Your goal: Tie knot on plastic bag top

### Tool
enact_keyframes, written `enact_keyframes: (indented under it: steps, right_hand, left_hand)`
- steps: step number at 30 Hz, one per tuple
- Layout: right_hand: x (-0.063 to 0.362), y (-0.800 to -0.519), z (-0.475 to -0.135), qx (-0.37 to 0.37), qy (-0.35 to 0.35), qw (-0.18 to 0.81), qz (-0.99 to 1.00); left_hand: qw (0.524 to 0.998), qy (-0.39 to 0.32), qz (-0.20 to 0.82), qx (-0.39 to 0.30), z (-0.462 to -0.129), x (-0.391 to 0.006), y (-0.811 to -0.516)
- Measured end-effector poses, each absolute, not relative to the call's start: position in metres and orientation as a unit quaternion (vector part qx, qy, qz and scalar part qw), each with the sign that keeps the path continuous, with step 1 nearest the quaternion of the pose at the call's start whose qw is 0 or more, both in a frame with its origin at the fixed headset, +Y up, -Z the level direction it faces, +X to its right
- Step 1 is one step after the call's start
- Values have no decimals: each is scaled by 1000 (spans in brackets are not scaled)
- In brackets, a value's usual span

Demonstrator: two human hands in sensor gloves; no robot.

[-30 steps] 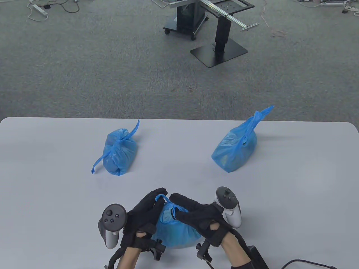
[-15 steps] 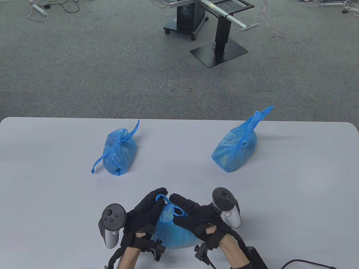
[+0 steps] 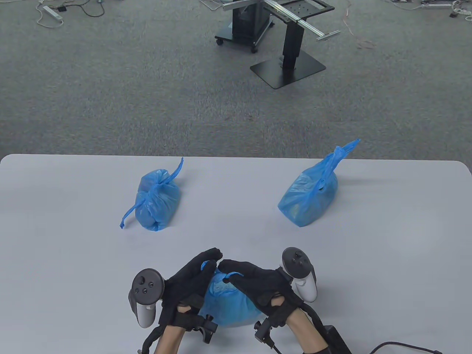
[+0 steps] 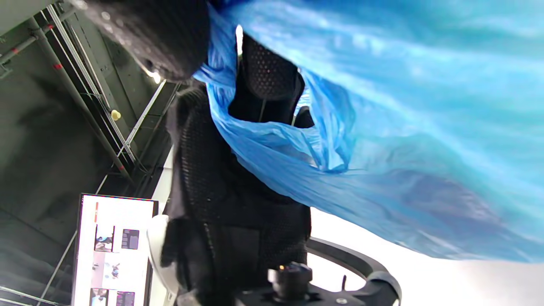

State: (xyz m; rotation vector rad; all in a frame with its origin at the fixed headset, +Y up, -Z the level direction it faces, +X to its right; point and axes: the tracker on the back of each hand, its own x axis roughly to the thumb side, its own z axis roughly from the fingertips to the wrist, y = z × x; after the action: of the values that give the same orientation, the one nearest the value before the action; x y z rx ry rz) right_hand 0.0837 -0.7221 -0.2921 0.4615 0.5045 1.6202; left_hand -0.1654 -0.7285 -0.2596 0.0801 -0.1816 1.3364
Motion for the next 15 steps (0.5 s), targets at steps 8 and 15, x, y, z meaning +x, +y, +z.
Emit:
enact_keyframes:
  steps: [8,15]
  right_hand:
    - [97,-716,-296,200,214,666,686]
    - [111,-715,-305,191,217,669,685]
  left_hand:
    - [788,-57,610,52,-259,-173,-728]
    - [804,-24,589,81,-258,-185,-726]
